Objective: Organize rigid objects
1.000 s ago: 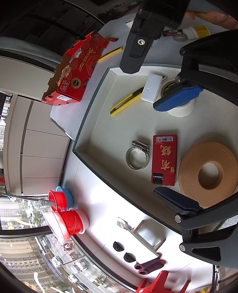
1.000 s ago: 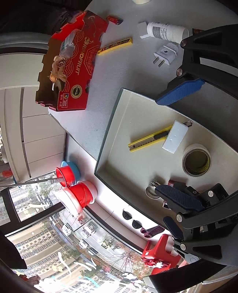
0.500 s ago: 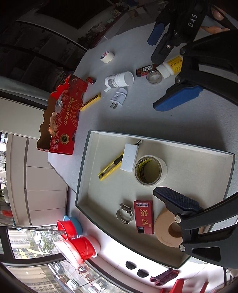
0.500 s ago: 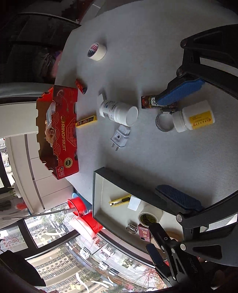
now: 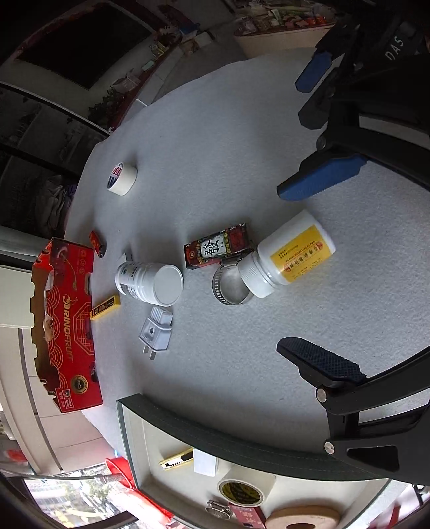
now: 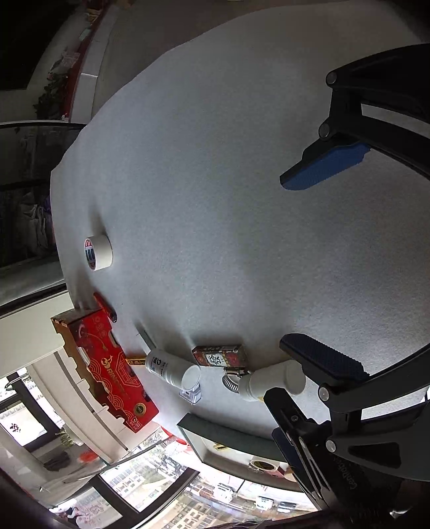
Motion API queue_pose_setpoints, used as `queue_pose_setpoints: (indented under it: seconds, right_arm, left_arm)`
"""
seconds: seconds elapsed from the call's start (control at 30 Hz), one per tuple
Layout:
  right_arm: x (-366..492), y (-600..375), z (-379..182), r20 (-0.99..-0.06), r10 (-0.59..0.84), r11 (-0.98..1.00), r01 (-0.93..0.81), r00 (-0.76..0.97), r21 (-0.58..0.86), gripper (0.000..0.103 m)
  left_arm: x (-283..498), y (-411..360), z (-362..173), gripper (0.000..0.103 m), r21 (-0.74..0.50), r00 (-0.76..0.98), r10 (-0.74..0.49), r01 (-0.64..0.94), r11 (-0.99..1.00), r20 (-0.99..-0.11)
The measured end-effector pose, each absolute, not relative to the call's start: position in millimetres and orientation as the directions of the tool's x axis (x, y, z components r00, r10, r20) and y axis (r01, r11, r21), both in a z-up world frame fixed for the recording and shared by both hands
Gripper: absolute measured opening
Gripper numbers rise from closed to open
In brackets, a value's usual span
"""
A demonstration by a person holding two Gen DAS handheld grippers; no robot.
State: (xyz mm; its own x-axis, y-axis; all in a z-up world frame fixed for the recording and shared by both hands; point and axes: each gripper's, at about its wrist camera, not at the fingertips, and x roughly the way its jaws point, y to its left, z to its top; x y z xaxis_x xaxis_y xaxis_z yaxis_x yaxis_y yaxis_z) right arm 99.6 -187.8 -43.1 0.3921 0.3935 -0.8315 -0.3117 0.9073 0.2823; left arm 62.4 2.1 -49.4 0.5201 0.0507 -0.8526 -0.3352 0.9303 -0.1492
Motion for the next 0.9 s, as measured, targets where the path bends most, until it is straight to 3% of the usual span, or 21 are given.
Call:
queue_pose_setpoints:
  seconds: [0.3, 0.43, 0.67, 0.9]
  right_arm:
    - [113, -185, -48, -0.828, 0.420, 0.895, -0.319, 0.372, 0.311, 0.090]
    - [127, -150, -50, -0.832, 0.439, 0.873, -0.378, 0.340, 0.307, 0.090]
    - [160, -78, -50, -0.863, 0.375, 0.852, -0.492, 0.338, 0.178, 0.090]
    - [160, -67, -51, -0.831, 0.485, 0.581, -0.810, 0.271, 0.075, 0.090]
  left_arm:
    - [62, 25, -79, 0.087, -0.007, 0.428, 0.185, -0.410, 0.912, -0.884]
    - [56, 42, -84, 0.102, -0.010, 0.420, 0.194, -0.437, 0.900, -0.887]
    - [56, 40, -85, 0.103, 0.016, 0.433, 0.208, -0.407, 0.913, -0.877]
    - [54, 48, -78, 0.103, -0.018, 0.469, 0.158, -0.348, 0.937, -0.869]
